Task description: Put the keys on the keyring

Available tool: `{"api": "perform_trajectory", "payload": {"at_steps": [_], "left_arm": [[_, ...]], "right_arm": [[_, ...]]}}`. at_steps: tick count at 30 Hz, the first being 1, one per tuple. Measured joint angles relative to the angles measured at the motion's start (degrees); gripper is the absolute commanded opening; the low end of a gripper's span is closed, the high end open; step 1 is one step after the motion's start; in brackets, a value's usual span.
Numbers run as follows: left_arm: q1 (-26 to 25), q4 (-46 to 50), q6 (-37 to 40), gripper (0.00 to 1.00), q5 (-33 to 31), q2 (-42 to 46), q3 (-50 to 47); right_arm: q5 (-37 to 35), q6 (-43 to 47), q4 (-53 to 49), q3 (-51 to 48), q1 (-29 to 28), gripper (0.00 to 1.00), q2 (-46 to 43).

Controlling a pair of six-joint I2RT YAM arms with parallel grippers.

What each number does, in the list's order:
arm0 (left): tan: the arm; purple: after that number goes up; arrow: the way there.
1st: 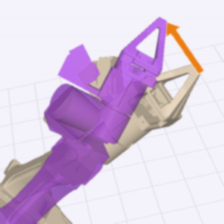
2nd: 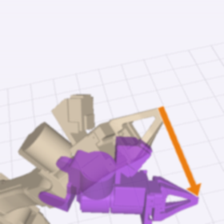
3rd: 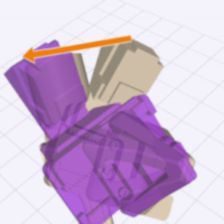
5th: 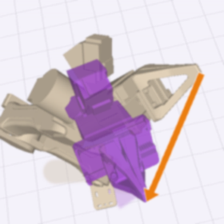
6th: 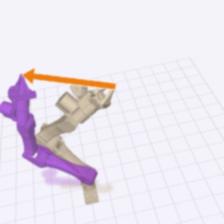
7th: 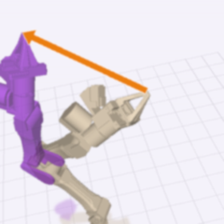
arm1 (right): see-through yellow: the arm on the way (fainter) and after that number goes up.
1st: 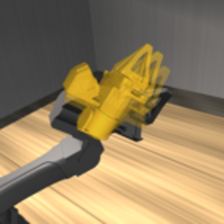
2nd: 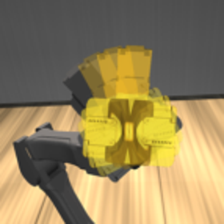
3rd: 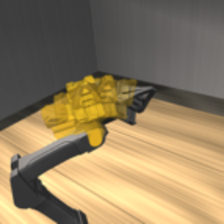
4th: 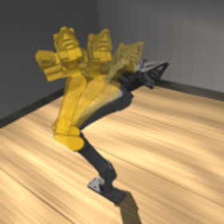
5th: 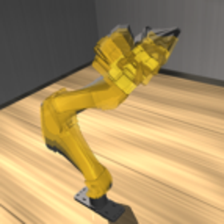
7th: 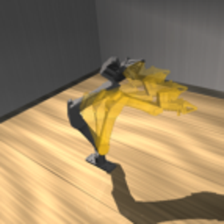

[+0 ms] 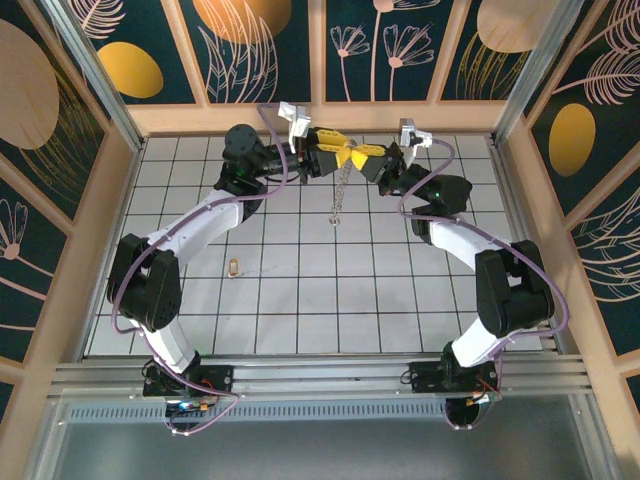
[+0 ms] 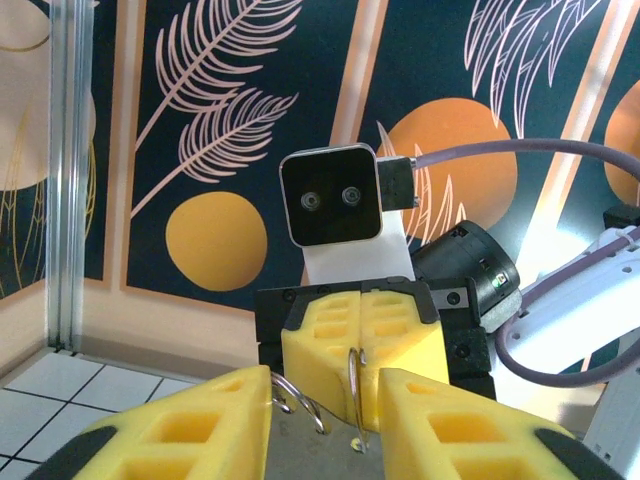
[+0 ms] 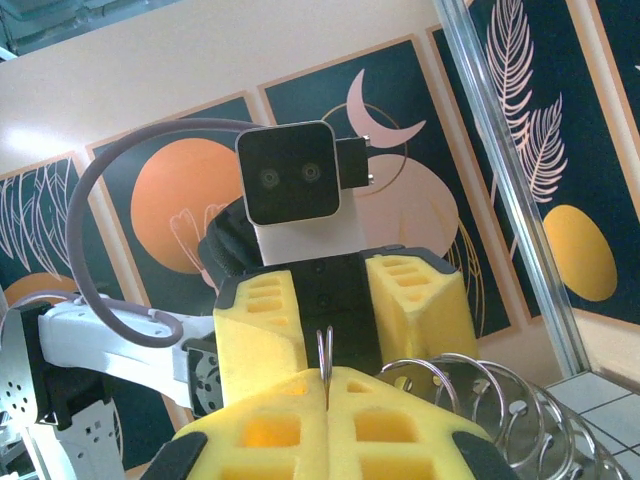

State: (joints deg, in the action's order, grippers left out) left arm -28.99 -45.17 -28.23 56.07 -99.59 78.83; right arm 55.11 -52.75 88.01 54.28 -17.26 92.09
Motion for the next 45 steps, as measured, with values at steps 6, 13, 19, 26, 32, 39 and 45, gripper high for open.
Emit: {"api": "perform_trajectory", "payload": {"at_steps": [6, 13, 19, 26, 32, 39, 45], "left_arm": [[0.0, 0.15, 0.57, 0.2, 0.04, 0.81, -0.09], [0.0, -0.02, -0.33, 0.22, 0.72, 0.74, -0.09], [0.0, -0.79, -1.53, 0.22, 2.03, 0.26, -0.09], [0.0, -1.46, -2.45, 0.03, 2.89, -0.22, -0.09], [0.11, -1.75, -2.89, 0.0, 3.19, -0.35, -0.07], [0.11, -1.7, -1.7, 0.0, 3.32, -0.35, -0.26], [0.11, 0.15, 5.29, 0.0, 2.54, 0.85, -3.98]], "right_arm": [[-0.02, 0.31, 0.02, 0.0, 0.0, 0.0, 0.0], [0.0, 0.31, 0.02, 0.0, 0.0, 0.0, 0.0], [0.0, 0.31, 0.02, 0.0, 0.0, 0.0, 0.0], [-0.04, 0.31, -0.37, 0.0, 0.02, 0.0, 0.0], [-0.07, 0.33, -0.37, 0.0, 0.02, 0.0, 0.0], [-0.13, 0.87, -1.51, 0.0, 0.11, 0.31, -0.04], [-0.24, 1.81, -7.34, -2.23, 4.04, 0.43, -3.61]]}}
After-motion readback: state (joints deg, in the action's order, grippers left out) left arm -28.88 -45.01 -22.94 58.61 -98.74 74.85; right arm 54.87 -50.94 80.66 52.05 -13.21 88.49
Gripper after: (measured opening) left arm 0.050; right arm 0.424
